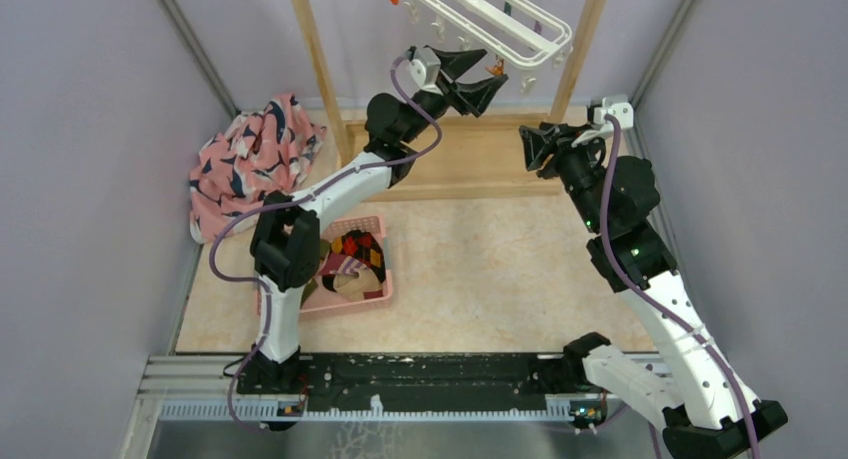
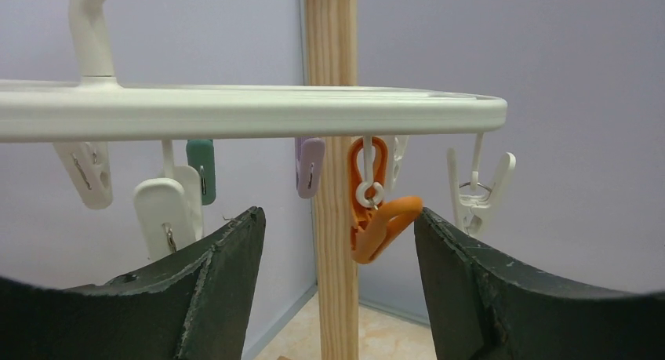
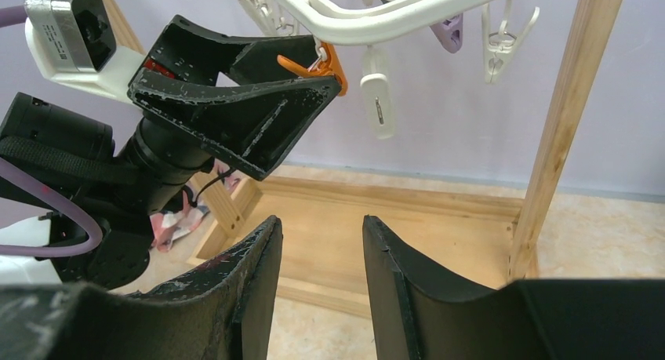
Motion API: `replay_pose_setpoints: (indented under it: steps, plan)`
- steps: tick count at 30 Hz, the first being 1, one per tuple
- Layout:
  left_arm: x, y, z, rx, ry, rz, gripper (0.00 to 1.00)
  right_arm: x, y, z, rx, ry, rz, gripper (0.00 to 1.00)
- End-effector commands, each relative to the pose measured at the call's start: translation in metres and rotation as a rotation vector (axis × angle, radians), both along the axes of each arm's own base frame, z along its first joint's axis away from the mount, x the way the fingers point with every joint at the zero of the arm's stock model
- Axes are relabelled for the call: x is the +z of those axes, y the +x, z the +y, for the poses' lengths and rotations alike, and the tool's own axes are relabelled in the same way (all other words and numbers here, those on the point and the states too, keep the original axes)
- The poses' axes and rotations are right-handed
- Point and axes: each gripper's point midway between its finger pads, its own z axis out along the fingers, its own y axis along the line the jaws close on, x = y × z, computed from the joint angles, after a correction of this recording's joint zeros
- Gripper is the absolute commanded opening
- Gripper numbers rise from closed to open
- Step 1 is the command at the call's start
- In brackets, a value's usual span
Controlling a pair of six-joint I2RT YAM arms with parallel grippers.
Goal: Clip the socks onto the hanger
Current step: Open the clamp at the hanger.
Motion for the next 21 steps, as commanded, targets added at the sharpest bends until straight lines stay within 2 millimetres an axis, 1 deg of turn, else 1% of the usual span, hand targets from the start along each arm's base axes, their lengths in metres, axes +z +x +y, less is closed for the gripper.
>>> replay_pose_setpoints:
  steps: [1,4,9,15,18,21]
  plan:
    - [0.016,-0.005,-0.002,-0.017,-0.046,-0.042,0.74,0.034,-0.007,-0.007,-0.017,0.033,-0.097,0.43]
    - [0.013,-0.004,-0.003,-0.014,-0.044,-0.034,0.72,0.034,-0.006,-0.006,-0.017,0.029,-0.098,0.43]
    - [0.008,-0.001,-0.002,-0.001,-0.046,-0.016,0.72,0.036,-0.006,-0.006,-0.013,0.023,-0.101,0.43]
    - [0.008,0.002,-0.007,-0.004,-0.035,-0.022,0.68,0.038,-0.007,-0.005,-0.008,0.016,-0.108,0.43]
    - [0.006,0.003,-0.008,-0.006,-0.030,-0.018,0.64,0.038,-0.008,-0.006,-0.011,0.014,-0.110,0.43]
    - [0.003,0.003,-0.010,-0.011,-0.030,-0.008,0.64,0.039,-0.008,-0.006,-0.013,0.013,-0.111,0.43]
